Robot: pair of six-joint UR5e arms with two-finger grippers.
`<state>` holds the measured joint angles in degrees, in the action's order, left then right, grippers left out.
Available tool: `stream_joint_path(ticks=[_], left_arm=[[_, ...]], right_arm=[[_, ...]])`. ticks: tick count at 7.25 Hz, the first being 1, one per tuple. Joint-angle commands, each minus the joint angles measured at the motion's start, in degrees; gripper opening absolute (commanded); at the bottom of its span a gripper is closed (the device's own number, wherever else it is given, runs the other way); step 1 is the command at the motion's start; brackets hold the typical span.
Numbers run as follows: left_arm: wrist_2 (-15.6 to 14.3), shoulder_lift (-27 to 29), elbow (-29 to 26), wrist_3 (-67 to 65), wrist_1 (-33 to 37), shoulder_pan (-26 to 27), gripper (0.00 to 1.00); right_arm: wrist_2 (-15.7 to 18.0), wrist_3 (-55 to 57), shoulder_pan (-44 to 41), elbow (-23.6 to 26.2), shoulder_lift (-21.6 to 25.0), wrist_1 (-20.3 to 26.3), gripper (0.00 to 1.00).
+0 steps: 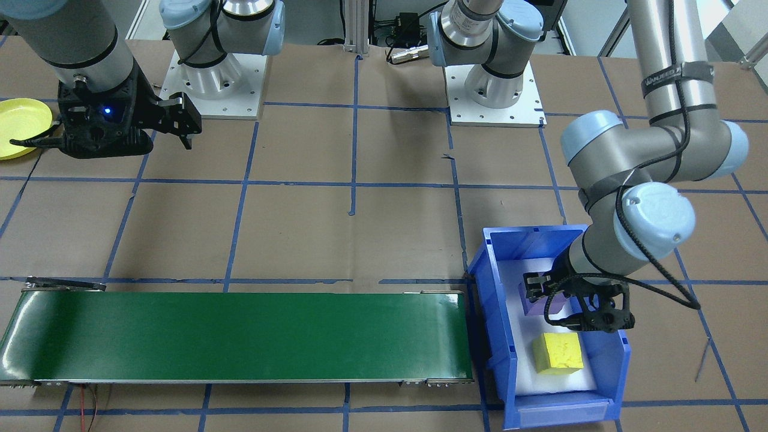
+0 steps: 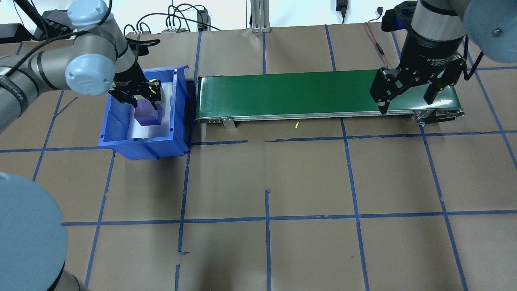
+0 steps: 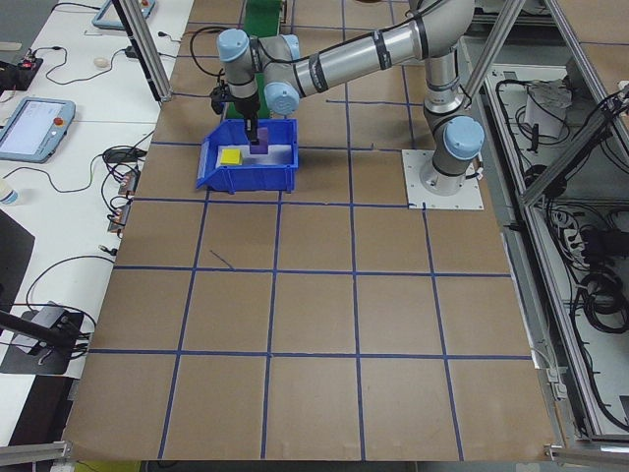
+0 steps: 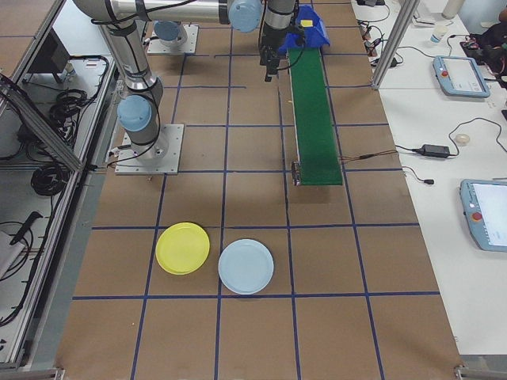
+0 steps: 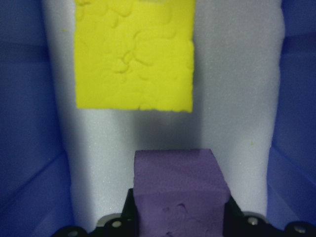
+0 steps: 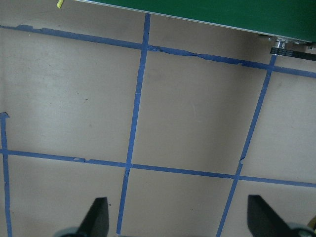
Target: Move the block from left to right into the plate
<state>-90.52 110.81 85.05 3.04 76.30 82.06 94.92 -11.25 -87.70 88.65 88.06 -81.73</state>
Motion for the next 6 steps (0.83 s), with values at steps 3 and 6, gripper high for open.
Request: stream_joint_path(ticks=[3, 6], left_arm=[[4.04, -1.39, -5.15, -10.11, -0.77, 11.14, 0.13], [4.3, 5.36, -4.1, -11.13, -8.78, 14.71, 0.13]], right_arm=[[0.0, 0.0, 0.07, -0.06, 0.0, 0.0, 1.0], [0.0, 0.0, -0.01, 0.03, 0.0, 0.0, 1.0]])
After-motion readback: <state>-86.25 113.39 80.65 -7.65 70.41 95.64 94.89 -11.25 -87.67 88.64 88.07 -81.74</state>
